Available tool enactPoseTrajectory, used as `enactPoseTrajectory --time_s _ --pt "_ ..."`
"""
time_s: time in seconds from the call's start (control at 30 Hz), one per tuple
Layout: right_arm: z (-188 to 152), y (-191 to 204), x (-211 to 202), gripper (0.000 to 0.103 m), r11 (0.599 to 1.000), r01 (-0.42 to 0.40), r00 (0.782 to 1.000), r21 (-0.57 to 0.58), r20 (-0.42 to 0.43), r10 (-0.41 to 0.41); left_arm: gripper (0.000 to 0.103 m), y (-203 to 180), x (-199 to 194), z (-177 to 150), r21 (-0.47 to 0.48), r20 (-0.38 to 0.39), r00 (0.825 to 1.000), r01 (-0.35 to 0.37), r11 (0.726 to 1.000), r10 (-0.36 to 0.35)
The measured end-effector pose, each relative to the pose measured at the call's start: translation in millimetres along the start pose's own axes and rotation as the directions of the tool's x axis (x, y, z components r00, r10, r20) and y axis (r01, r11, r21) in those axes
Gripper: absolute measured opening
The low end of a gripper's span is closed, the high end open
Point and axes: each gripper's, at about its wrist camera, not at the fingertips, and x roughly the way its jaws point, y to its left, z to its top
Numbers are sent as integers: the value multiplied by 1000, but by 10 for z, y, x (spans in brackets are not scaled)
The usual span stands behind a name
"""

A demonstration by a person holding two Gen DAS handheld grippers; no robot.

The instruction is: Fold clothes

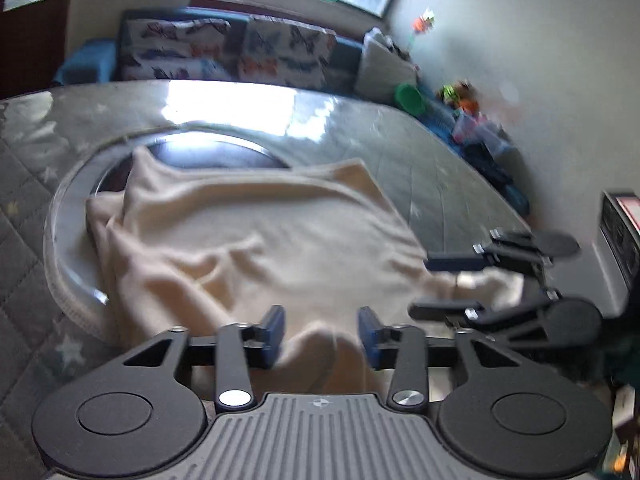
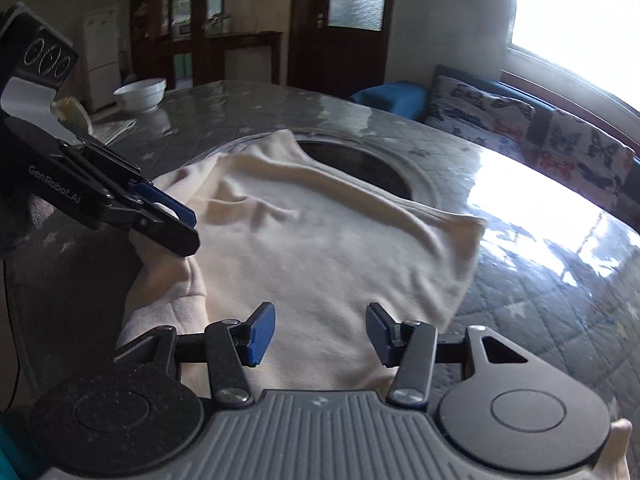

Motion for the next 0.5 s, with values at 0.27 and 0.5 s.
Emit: enactPoseTrajectory --time_s 0.27,0.5 --pt "-7 366 26 51 985 -153 988 -82 -23 151 27 166 -516 -434 40 -21 999 -37 999 38" --pt "-41 731 23 51 943 -291 957 -162 -59 285 28 121 -600 -520 44 -2 999 -44 998 44"
